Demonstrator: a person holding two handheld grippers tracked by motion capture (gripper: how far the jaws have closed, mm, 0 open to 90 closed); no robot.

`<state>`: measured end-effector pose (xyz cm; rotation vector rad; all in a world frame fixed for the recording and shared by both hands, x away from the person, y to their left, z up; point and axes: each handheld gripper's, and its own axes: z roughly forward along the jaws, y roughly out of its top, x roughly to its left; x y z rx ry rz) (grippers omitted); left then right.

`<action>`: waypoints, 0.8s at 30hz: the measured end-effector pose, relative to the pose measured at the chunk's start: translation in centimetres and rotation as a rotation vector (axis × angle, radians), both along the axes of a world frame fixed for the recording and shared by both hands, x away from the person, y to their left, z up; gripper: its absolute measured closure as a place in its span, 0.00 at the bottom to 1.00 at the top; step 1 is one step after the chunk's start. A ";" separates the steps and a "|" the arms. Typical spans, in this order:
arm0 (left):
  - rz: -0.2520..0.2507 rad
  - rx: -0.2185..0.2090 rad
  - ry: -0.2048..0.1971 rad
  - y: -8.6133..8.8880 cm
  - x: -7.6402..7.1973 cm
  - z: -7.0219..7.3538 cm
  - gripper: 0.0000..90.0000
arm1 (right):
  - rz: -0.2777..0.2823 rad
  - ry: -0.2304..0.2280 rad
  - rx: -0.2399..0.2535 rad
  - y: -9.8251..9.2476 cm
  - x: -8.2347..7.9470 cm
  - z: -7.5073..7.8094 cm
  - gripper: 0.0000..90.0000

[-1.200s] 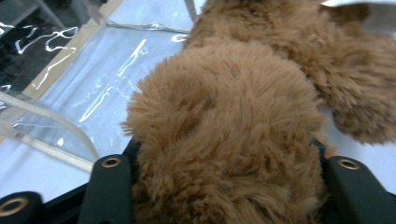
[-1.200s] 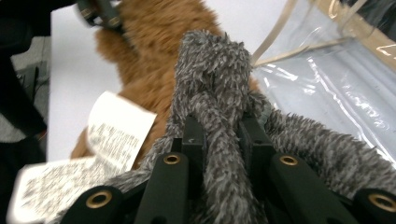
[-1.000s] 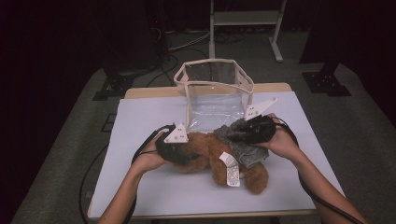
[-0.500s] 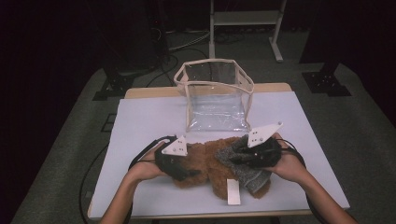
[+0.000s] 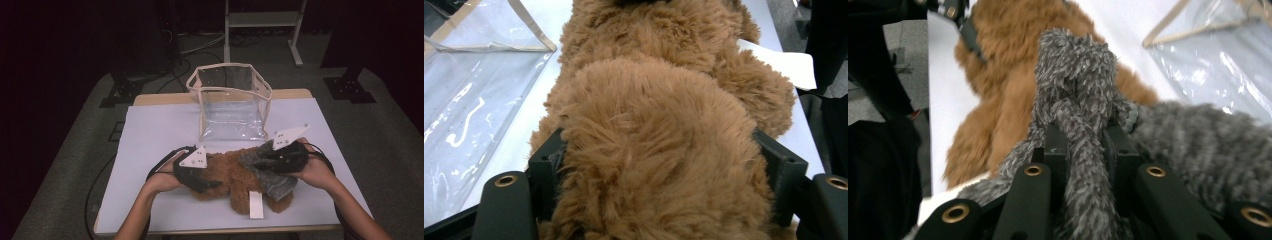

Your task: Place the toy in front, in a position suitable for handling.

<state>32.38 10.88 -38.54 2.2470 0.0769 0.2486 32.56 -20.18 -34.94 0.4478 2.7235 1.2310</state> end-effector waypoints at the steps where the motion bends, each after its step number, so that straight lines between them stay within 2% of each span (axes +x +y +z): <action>1: 0.000 0.007 0.000 -0.1 0.0 0.1 0.29 | -0.009 0.010 0.005 -0.5 -0.2 -0.1 0.84; 2: -0.003 0.014 -0.002 -0.1 -0.1 0.1 0.29 | -0.017 0.015 0.008 -0.8 -0.4 0.0 0.84; 4: -0.001 0.028 -0.002 -0.1 -0.1 0.2 0.29 | -0.017 -0.003 0.010 -0.7 -0.8 0.2 0.84; 7: 0.009 0.040 -0.002 -0.1 -0.3 0.3 0.28 | 0.004 -0.045 0.003 0.9 -1.0 0.7 0.84; 10: 0.015 0.051 0.000 0.0 -0.5 0.3 0.27 | 0.052 -0.048 0.011 2.8 -0.9 0.6 0.84; 12: 0.019 0.059 0.004 0.2 -0.4 0.4 0.26 | 0.071 -0.050 0.005 3.4 -1.0 0.3 0.84; 16: 0.021 0.039 0.007 0.5 -0.4 0.4 0.26 | 0.068 -0.045 0.023 2.1 -1.6 0.1 0.84; 21: 0.011 0.041 0.007 0.2 -0.3 0.5 0.27 | 0.023 -0.021 0.039 -0.7 -2.5 -0.1 0.83; 24: 0.011 0.050 0.004 -0.1 -0.3 0.6 0.27 | 0.025 -0.045 0.019 0.1 -2.7 0.3 0.83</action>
